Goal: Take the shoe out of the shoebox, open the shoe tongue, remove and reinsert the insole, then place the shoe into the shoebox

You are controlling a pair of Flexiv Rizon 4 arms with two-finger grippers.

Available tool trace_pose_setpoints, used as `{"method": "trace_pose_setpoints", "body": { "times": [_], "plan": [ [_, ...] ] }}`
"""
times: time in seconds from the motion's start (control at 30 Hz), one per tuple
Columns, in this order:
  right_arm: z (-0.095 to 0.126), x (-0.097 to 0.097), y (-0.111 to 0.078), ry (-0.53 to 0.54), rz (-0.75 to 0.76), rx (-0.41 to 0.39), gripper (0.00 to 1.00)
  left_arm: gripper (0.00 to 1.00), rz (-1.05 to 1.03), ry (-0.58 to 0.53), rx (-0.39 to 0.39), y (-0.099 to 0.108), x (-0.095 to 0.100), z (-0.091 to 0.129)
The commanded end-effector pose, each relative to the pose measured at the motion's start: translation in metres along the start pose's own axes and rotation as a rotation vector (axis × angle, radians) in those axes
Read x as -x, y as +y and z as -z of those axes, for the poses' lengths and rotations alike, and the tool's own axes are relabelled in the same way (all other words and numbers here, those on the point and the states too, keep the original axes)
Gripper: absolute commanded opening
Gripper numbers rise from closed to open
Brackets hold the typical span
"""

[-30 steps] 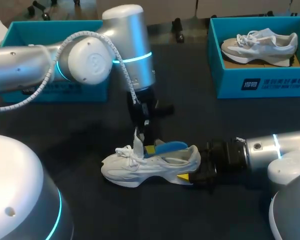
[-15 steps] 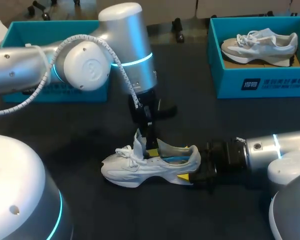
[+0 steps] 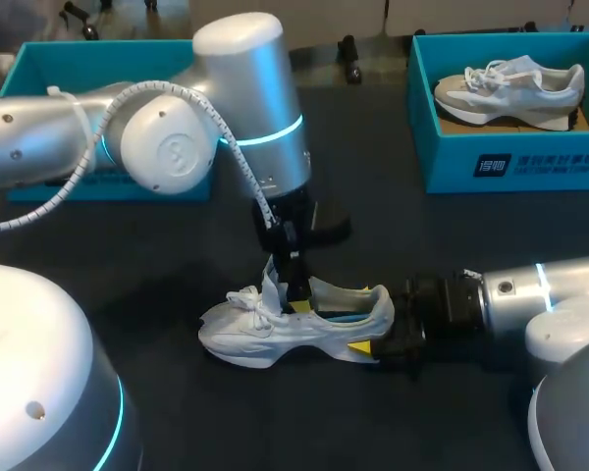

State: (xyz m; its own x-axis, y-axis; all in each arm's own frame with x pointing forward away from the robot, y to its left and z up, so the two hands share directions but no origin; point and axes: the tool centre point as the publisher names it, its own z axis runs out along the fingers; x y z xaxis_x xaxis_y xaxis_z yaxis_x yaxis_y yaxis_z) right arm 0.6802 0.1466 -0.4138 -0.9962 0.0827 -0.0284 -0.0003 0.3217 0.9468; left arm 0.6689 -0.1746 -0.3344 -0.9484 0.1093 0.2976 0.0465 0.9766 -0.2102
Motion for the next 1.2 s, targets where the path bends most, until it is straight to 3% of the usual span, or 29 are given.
{"method": "trace_pose_setpoints", "body": {
  "times": [0.03,0.2,0.5,0.83,1.2],
  "plan": [
    [-0.001,-0.002,0.0,-0.001,0.0,-0.006,0.0,0.28,0.001,0.016,0.023,-0.007,0.007,-0.004],
    [-0.001,-0.002,0.0,-0.001,0.0,-0.006,0.0,0.26,-0.004,0.055,0.058,-0.01,0.009,-0.005],
    [-0.001,-0.002,0.0,-0.001,0.0,-0.006,0.0,0.31,-0.022,0.074,0.128,-0.009,0.006,-0.029],
    [-0.001,-0.002,0.0,-0.001,0.0,-0.006,0.0,0.38,-0.026,0.089,0.136,-0.006,0.008,-0.048],
    [-0.001,-0.002,0.0,-0.001,0.0,-0.006,0.0,0.44,-0.066,0.017,0.138,-0.004,0.006,-0.066]
  ]
}}
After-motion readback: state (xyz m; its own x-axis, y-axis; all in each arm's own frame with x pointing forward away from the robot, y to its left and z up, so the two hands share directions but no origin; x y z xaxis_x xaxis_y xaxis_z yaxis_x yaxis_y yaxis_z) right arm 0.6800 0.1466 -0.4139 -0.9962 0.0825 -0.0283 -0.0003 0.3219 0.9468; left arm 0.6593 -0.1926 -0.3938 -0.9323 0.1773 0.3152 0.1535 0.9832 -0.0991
